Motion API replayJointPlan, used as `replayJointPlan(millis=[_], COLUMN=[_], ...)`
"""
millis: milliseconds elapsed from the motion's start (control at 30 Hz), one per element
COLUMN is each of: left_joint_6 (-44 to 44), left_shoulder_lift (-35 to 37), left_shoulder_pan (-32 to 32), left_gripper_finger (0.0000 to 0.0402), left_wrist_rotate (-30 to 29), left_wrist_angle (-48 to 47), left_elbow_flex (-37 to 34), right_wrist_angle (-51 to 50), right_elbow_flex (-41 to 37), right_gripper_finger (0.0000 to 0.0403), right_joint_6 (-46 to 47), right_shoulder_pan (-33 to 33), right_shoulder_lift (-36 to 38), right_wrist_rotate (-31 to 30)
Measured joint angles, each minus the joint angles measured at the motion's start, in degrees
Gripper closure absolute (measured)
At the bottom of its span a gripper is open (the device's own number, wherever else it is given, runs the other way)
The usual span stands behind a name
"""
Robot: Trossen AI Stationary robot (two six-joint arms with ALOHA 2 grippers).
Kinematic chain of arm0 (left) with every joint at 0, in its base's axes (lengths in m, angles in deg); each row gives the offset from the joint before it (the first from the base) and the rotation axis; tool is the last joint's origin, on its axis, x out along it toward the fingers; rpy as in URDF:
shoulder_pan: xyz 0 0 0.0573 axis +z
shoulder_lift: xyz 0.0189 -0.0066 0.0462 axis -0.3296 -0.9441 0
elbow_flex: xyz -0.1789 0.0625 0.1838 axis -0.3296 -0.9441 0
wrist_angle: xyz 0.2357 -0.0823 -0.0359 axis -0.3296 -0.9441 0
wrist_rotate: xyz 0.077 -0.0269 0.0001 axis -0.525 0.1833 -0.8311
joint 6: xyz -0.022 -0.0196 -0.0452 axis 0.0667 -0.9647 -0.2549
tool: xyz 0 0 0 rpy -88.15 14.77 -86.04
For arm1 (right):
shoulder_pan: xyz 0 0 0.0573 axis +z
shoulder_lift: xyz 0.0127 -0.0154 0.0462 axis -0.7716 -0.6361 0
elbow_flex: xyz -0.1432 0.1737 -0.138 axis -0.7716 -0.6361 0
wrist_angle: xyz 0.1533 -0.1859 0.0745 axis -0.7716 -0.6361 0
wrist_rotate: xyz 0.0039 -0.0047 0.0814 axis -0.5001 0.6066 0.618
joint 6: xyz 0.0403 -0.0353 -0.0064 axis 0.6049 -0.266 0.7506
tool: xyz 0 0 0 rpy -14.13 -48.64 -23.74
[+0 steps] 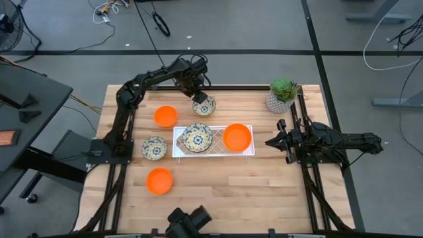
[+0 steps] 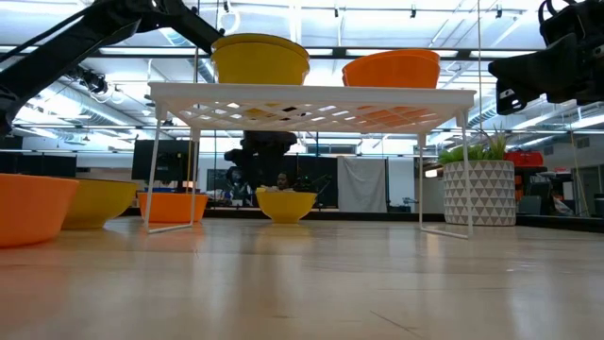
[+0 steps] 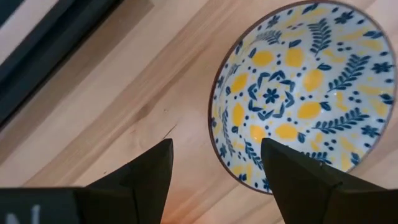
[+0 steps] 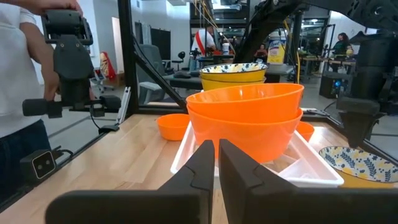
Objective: Pick & Place Mini bowls
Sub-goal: Stack the white patterned bowl on the white patterned bowl on the shelf
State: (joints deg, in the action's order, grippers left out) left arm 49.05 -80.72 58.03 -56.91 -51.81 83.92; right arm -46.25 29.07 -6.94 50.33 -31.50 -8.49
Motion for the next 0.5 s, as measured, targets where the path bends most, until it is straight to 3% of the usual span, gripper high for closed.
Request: replayJointPlan(millis=[500], left_joint_6=[-0.7], left_shoulder_lift=[-1.3], left_shoulder_pan=[0.7], left_gripper_finger=[0.0154], left_wrist_rotate=[0.5], left_wrist_angle=[1.1], left_elbow_flex=[0.1], right_wrist_angle=[0.0], right_elbow_flex=[0.0], right_gripper_finger=[0.0376], right_joint_6=[0.0], right_shoulder_pan=[0.0], right_shoulder_lift=[0.0], right_wrist_rotate=[0.0])
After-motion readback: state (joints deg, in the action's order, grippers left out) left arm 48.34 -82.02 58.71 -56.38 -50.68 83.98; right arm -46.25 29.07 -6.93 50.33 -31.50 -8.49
